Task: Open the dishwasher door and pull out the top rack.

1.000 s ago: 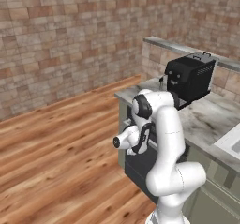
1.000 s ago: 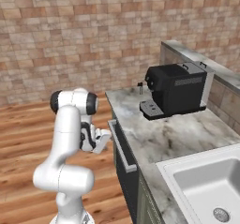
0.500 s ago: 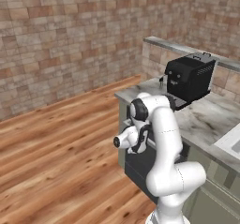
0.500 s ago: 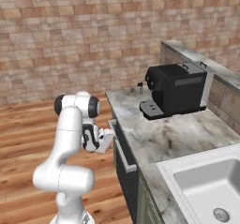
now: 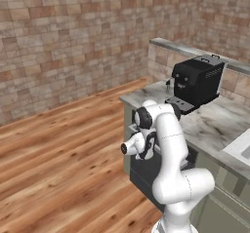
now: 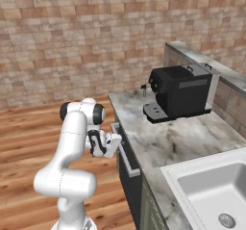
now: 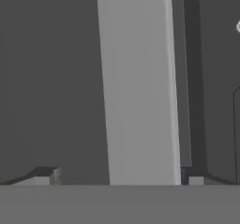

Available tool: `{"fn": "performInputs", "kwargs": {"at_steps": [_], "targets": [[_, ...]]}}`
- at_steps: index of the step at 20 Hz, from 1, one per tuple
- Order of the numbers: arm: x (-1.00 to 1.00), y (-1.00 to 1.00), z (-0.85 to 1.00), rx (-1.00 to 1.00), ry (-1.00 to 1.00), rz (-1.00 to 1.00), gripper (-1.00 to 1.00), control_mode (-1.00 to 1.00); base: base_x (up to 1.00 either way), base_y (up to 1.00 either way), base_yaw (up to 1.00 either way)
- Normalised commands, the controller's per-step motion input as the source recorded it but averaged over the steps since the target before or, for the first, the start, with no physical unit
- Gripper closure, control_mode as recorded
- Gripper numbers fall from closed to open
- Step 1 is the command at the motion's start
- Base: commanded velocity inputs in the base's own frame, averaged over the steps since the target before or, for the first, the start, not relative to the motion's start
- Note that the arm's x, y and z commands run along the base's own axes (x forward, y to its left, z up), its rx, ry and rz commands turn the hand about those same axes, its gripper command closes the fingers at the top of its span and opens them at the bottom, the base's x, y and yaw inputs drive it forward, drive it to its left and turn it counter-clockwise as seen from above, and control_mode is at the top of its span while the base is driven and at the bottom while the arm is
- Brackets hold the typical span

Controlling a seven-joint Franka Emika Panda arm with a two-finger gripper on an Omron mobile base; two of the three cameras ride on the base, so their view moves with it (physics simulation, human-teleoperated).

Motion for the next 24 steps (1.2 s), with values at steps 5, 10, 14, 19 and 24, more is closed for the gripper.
{"fn": "performInputs", "kwargs": {"at_steps": [5, 10, 14, 19, 24], "targets": [[0.15, -0.02, -0.42, 0.00, 0.05, 0.00, -1.00, -1.00, 0.00, 0.00, 0.00], [0.00, 0.13, -0.59, 0.07, 0.17, 0.00, 1.00, -1.00, 0.00, 0.00, 0.00], [-0.03, 0.17, -0.57, 0.09, 0.15, 0.00, 1.00, -1.00, 0.00, 0.00, 0.00], [-0.33, 0.28, -0.59, 0.15, 0.16, 0.00, 1.00, -1.00, 0.00, 0.00, 0.00], [-0.69, 0.66, -0.72, 0.18, 0.15, 0.00, 1.00, -1.00, 0.00, 0.00, 0.00]]}}
